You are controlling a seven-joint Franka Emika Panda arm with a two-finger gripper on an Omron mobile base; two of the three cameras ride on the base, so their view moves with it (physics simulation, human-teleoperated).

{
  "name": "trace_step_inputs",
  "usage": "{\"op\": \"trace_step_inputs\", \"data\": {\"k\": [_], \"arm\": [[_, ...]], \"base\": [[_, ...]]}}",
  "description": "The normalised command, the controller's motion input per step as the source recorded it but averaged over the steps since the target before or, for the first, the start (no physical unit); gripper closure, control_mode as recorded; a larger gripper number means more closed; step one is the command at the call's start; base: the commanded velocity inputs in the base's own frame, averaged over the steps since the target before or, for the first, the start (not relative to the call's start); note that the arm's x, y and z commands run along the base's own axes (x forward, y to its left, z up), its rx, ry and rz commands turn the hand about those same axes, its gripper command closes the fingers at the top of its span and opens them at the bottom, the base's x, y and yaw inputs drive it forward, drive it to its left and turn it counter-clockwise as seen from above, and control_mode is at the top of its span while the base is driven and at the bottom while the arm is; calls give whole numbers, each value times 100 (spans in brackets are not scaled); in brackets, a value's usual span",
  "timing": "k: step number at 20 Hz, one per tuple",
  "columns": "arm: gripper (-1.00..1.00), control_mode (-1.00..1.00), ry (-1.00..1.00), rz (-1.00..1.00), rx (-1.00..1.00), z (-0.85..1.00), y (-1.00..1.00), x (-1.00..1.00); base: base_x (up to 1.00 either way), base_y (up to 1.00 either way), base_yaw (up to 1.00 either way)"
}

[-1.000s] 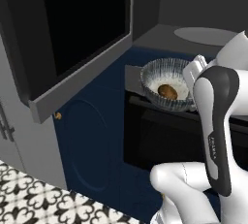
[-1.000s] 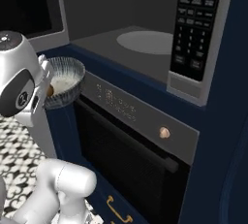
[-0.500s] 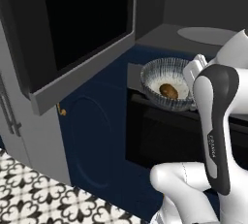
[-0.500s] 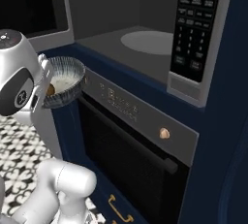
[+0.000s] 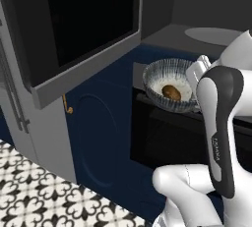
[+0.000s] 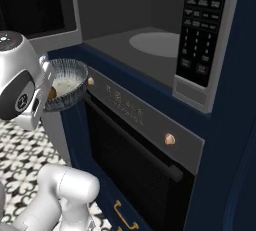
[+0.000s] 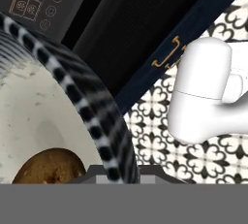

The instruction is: Pick the mushroom from the sink and place it in the bowl. Then pick the bowl and place it in the microwave. Then close the microwave door and press the start button.

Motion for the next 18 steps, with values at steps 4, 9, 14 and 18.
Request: {"op": "trace_step_inputs", "data": {"k": [4, 9, 14, 18], "arm": [[100, 100, 0, 0, 0, 0, 0, 0], [100, -100, -4, -15, -1, 54, 1, -20], [100, -100, -8, -26, -4, 45, -20, -1], [100, -100, -15, -11, -3, 26, -48, 20]], "base": [[-11, 0, 10], [0, 0, 0], [0, 0, 0], [0, 0, 0]]}}
